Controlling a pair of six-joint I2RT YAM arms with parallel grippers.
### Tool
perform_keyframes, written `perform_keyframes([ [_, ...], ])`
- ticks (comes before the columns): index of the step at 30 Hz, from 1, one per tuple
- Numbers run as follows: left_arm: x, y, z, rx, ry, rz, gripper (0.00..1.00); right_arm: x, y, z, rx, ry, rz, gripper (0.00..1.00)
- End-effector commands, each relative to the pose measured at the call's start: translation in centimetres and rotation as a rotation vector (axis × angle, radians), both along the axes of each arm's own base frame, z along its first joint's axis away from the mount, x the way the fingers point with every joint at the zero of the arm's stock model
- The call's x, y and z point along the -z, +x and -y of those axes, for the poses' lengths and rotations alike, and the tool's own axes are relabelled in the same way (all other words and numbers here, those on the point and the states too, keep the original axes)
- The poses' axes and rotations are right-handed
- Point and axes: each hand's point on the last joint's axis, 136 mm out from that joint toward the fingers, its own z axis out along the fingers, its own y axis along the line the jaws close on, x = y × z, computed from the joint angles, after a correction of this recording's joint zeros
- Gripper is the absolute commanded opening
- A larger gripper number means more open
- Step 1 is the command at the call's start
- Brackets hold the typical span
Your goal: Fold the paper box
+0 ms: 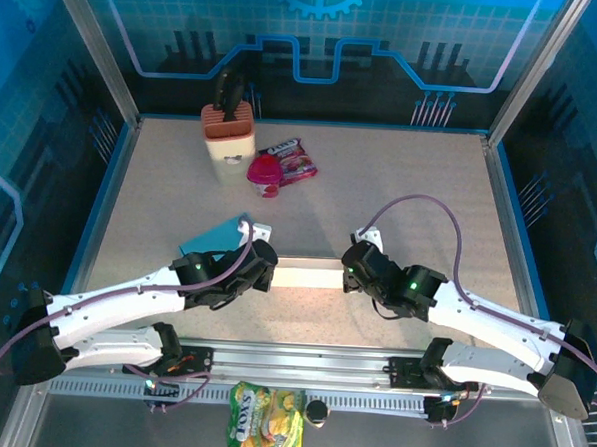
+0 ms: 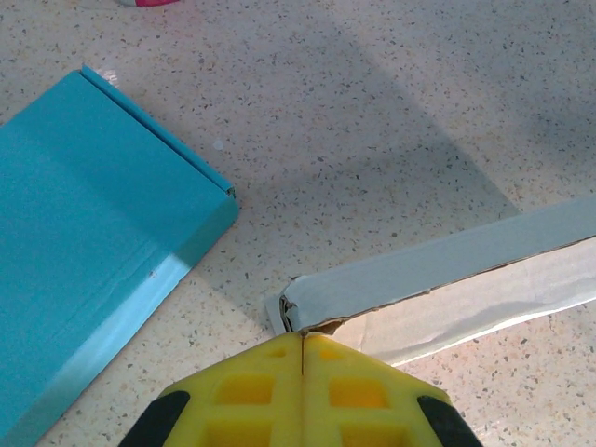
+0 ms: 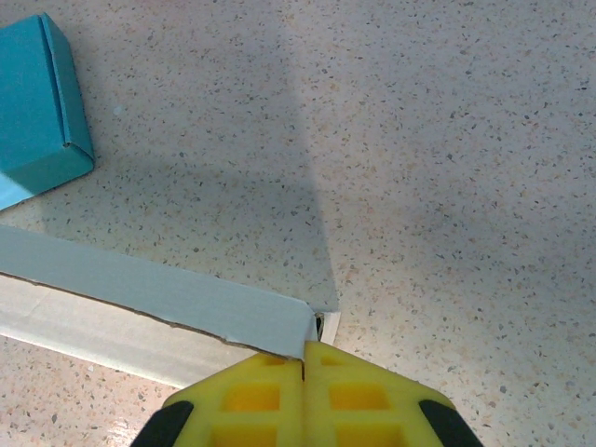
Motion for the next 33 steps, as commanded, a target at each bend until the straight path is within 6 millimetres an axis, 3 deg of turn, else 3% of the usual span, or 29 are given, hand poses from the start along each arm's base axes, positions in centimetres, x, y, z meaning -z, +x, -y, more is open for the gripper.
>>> perform_keyframes([
  [1, -0.1, -0.1, -0.8, 0.013, 0.062, 0.012, 0.00, 0.0, -0.7, -0.5, -0.029, -0.007, -0.021, 0.00],
  [11, 1.0, 0.1, 0.4, 0.019, 0.022, 0.002, 0.00, 0.1, -0.7, -0.4, -0.031, -0.010, -0.023, 0.00],
  [33, 3.2, -0.9, -0.7, -0.001, 0.034, -0.034, 0.00, 1.2, -0.7, 0.0, -0.009, -0.038, -0.039, 0.00],
])
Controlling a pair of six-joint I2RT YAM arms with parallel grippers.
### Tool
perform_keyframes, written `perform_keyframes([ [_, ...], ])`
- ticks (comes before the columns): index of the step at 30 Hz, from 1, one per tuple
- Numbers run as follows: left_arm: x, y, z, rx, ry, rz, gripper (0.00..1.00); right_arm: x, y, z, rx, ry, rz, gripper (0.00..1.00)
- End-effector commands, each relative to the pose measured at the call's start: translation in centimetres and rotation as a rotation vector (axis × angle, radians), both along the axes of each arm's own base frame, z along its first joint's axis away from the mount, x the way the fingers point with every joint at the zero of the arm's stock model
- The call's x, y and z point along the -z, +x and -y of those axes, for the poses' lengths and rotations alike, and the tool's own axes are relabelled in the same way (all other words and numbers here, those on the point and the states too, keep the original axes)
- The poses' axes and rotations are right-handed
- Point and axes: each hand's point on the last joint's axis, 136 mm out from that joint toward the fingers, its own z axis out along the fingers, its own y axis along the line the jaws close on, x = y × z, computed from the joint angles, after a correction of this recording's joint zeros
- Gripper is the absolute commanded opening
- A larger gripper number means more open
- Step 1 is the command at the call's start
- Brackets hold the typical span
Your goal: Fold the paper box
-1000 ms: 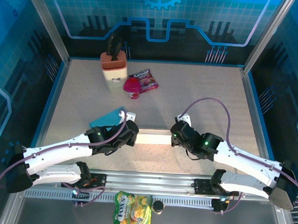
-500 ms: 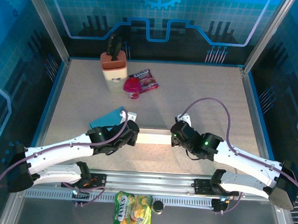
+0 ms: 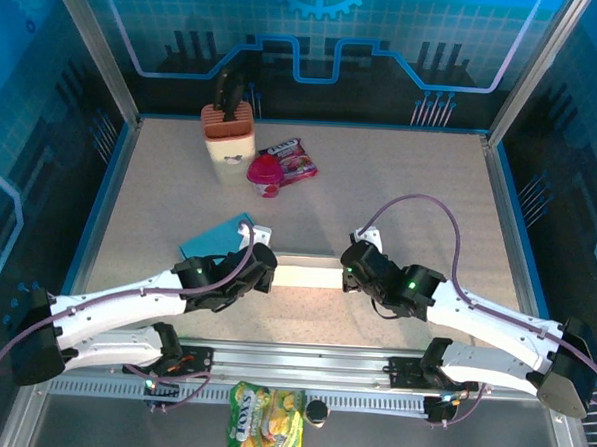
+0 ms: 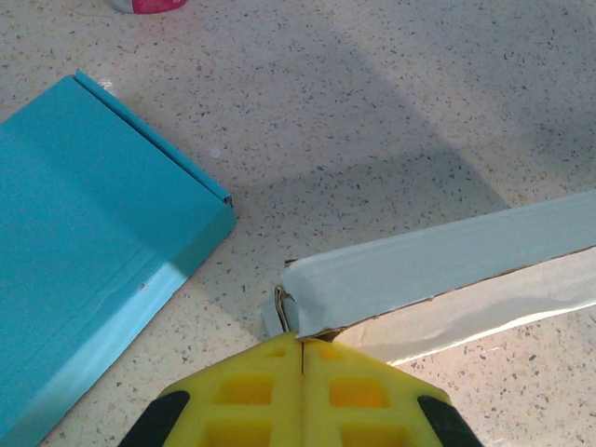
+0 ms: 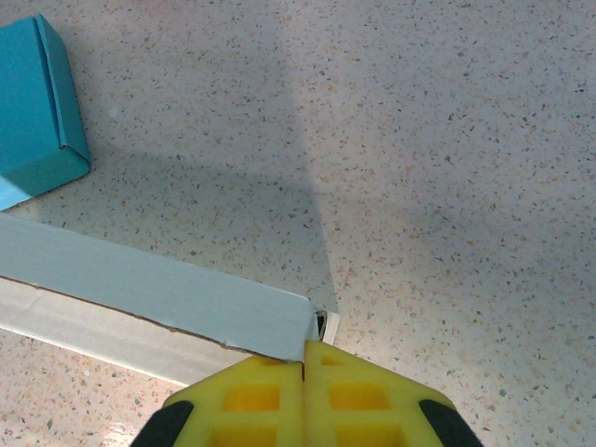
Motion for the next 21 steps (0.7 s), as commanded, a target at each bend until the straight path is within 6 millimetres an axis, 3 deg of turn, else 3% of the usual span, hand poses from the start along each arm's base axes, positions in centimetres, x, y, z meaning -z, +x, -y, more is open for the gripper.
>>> perform_keyframes([
  [1, 2.3, -1.3, -1.0, 0.002, 0.059, -0.065, 0.00, 1.0, -0.9, 0.2, -0.008, -0.032, -0.044, 0.00],
  [4, 2.5, -1.4, -1.1, -0.009, 0.068, -0.064, 0.00, 0.7, -1.2, 0.3, -0.002, -0.018, -0.055, 0.02],
  [12, 2.5, -1.7, -1.4, -0.054, 0.075, -0.051, 0.00, -1.0, -3.3, 0.3, 0.059, 0.226, -0.141, 0.57],
  [18, 1.9, -1.7, -1.2, -0.059, 0.074, -0.033, 0.00, -2.4, -3.4, 0.3, 0.231, 0.617, -0.242, 0.72],
  [21, 1.9, -1.7, -1.2, -0.061, 0.076, -0.032, 0.00, -2.8, -2.8, -0.5, 0.312, 0.825, -0.301, 0.74],
])
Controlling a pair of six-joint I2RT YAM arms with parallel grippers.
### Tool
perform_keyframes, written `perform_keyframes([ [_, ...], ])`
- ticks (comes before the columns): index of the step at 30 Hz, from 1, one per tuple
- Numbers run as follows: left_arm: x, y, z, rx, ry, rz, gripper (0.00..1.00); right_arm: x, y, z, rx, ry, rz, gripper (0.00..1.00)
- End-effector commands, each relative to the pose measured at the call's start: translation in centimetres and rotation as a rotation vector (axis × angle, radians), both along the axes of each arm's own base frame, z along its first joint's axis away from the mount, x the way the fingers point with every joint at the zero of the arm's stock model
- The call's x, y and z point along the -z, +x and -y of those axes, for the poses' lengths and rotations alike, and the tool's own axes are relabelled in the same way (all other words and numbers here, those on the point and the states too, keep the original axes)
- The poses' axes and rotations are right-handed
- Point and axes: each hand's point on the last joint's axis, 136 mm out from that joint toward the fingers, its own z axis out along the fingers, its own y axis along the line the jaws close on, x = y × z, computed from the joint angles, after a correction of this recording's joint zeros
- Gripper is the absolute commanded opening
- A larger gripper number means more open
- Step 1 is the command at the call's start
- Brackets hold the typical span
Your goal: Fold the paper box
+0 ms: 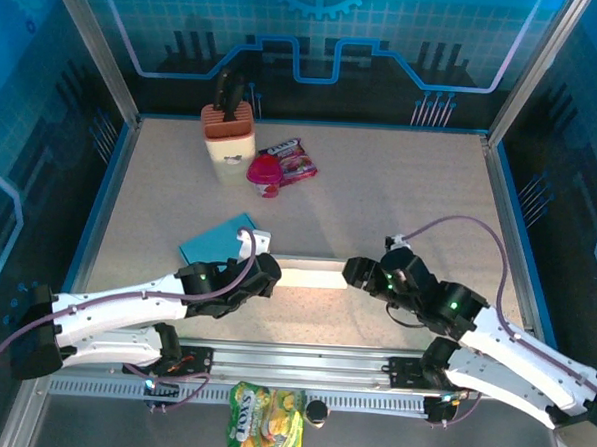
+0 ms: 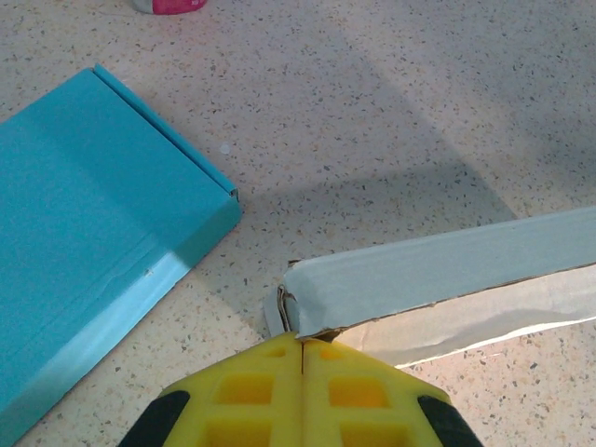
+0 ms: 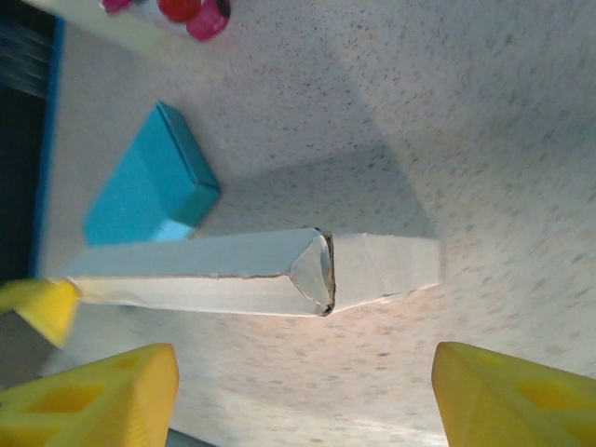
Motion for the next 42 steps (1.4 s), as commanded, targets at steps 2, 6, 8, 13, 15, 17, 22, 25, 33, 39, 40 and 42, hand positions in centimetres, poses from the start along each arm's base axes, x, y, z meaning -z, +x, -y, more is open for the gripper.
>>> perform_keyframes([
  [2, 1.8, -1.0, -1.2, -0.010, 0.076, -0.058, 0.00, -0.6, 0.4, -2.2, 0.117, 0.363, -0.152, 0.75],
  [6, 1.9, -1.1, -1.2, -0.011, 0.079, -0.060, 0.00, 0.5, 1.2, -3.4, 0.170, 0.529, -0.259, 0.76],
  [8, 1.8, -1.1, -1.2, -0.013, 0.078, -0.059, 0.00, 1.0, 1.4, -3.8, 0.184, 0.572, -0.297, 0.76],
  [13, 1.8, -1.0, -1.2, -0.010, 0.078, -0.057, 0.00, 1.8, 1.8, -4.0, 0.208, 0.600, -0.324, 0.73],
  [15, 1.7, -1.0, -1.1, -0.008, 0.077, -0.056, 0.00, 1.9, 1.9, -3.8, 0.213, 0.603, -0.324, 0.72],
  [17, 1.7, -1.0, -1.0, -0.005, 0.078, -0.056, 0.00, 2.2, 2.0, -3.4, 0.227, 0.602, -0.325, 0.70],
  [22, 1.7, -0.9, -0.8, -0.001, 0.078, -0.057, 0.00, 2.6, 2.5, -2.0, 0.266, 0.619, -0.315, 0.64],
  [25, 1.8, -0.9, -0.7, 0.000, 0.080, -0.058, 0.00, 2.7, 2.7, -1.7, 0.270, 0.628, -0.318, 0.62],
  [33, 1.6, -0.9, -0.5, 0.000, 0.069, -0.062, 0.00, 4.3, 2.8, -1.7, 0.273, 0.620, -0.346, 0.48],
  [39, 0.1, -1.4, -0.5, -0.007, -0.015, -0.059, 0.17, 5.7, 2.7, -1.2, 0.301, 0.589, -0.361, 0.44],
  [40, -0.4, -1.5, -0.5, -0.007, -0.041, -0.056, 0.23, 5.8, 2.7, -1.2, 0.302, 0.585, -0.362, 0.44],
  [42, -1.5, -1.6, -0.5, -0.012, -0.095, -0.047, 0.31, 5.9, 2.7, -1.2, 0.302, 0.580, -0.362, 0.43],
])
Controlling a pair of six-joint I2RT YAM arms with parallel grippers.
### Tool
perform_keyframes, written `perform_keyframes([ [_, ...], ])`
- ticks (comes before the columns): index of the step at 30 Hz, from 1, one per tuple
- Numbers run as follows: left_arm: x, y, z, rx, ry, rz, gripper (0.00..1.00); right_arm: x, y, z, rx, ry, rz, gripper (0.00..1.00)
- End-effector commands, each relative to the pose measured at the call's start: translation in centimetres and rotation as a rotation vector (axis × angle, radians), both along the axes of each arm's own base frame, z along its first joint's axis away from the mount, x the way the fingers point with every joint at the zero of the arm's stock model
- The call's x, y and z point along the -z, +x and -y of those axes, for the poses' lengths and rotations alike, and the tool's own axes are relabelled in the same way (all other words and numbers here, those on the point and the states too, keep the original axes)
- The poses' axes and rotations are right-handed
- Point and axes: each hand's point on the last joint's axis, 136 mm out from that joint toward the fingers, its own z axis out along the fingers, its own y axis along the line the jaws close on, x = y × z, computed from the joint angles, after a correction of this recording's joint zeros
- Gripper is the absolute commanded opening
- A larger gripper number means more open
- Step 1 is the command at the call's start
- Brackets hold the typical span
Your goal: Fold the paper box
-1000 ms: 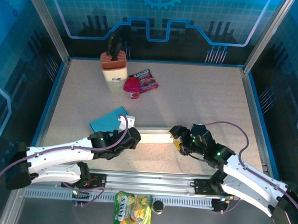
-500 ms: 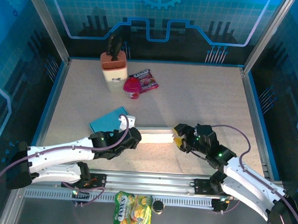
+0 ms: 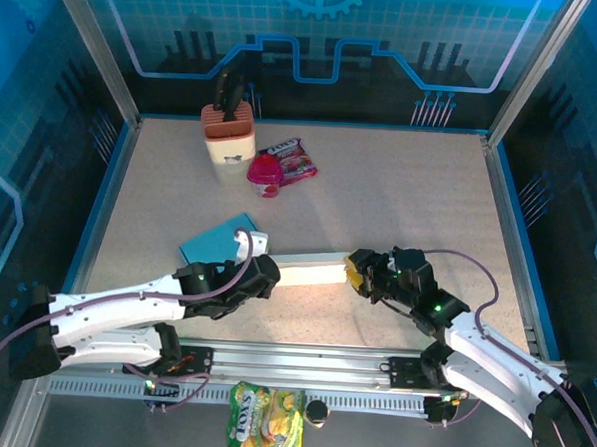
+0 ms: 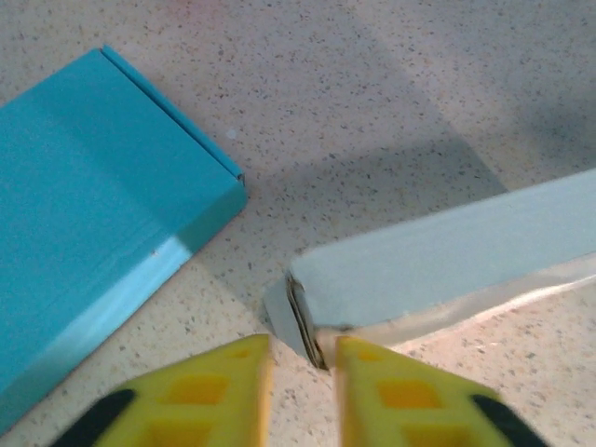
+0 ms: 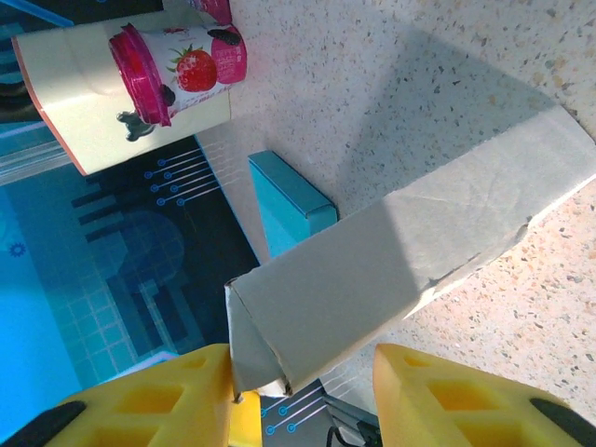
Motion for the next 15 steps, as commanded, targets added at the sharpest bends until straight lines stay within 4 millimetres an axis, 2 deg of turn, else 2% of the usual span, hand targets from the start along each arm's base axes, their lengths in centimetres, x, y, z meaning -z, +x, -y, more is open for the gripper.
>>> perform_keyframes([
  [1, -1.8, -1.0, -0.2, -0.001, -0.097, -0.015, 0.35, 2.4, -0.6, 0.8, 0.004, -0.052, -0.059, 0.43],
  [4, -3.1, -0.9, -0.6, -0.026, -0.182, -0.018, 0.42, 2.4, -0.6, 0.8, 0.004, -0.058, -0.059, 0.42],
  [6, -3.3, -0.5, -1.2, -0.061, -0.227, -0.045, 0.44, 2.5, -0.6, 0.9, 0.005, -0.063, -0.060, 0.42],
  [9, -2.8, 0.3, -1.5, -0.086, -0.307, -0.084, 0.46, 2.6, -0.6, 0.9, 0.006, -0.066, -0.060, 0.42],
  [15, -1.6, 1.4, -0.6, -0.077, -0.400, -0.139, 0.45, 2.7, -0.7, 0.8, -0.001, -0.072, -0.065, 0.42],
])
